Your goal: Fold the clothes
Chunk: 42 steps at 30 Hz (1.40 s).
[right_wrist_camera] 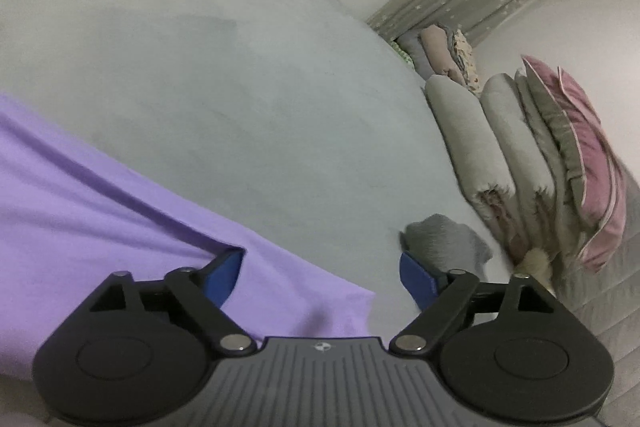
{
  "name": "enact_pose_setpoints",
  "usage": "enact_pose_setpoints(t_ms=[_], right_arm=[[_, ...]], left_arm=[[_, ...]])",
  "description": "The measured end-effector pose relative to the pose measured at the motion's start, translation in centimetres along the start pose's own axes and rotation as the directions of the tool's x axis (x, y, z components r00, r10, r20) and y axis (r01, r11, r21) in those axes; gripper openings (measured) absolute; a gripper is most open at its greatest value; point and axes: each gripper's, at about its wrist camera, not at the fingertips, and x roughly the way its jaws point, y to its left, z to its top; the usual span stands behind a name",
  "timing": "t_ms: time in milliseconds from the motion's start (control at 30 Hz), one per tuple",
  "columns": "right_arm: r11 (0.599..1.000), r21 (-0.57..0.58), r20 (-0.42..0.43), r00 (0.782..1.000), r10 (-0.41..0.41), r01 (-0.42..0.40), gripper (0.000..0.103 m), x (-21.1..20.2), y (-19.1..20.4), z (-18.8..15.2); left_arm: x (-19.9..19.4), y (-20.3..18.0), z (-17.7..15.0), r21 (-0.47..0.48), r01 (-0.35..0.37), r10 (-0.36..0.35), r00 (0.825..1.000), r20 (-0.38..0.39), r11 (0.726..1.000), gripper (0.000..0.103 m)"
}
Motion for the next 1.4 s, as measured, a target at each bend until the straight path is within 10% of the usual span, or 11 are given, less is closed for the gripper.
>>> enact_pose_setpoints(t_ms=[367, 533, 633, 767, 967, 1200, 1400], right_arm=[[0.977, 0.131, -0.036, 0.986, -0.165, 0.168, 0.091, -0.5, -6.5, -0.1], [0.956, 0.255, 0.032, 0.990, 0.141, -0.144, 0.087, -3.1, -6.7, -2.6], [0.916, 0.167, 0.092, 0.930, 0.354, -0.365, 0.056, -5.8, -3.6, -4.8], [0.916, 0.060, 0.085, 0.916, 0.392, -0.397, 0.013, -6.7, -0.4, -6.7], [0.889, 0.154, 0.097, 0.902, 0.421, -0.431, 0.003, -5.7, -2.4, -7.0], [0.640, 0.559, 0.208, 0.837, 0.506, -0.526, 0.003, -2.2, -10.8, -8.0], [0.714, 0.611, 0.057, 0.919, 0.391, -0.342, 0.003, 2.2, -13.1, -6.5]], left_arm=[[1.3, 0.0, -1.4, 0.075, -0.070, 0.070, 0.998, 0.001, 0.995, 0.083], [-1.2, 0.3, -1.8, 0.084, -0.067, 0.065, 0.997, 0.035, 0.994, 0.082], [-3.0, 0.6, -2.6, 0.104, -0.047, 0.043, 0.998, 0.040, 0.993, 0.082], [-3.9, 0.8, -3.8, 0.114, 0.023, -0.025, 1.000, 0.014, 0.993, 0.082], [-4.2, 0.9, -4.4, 0.122, 0.082, -0.083, 0.997, -0.003, 0.989, 0.082], [-4.4, 0.5, -4.8, 0.129, 0.126, -0.124, 0.992, -0.024, 0.984, 0.082], [-4.6, -0.1, -5.2, 0.160, 0.135, -0.134, 0.991, -0.018, 0.978, 0.082]])
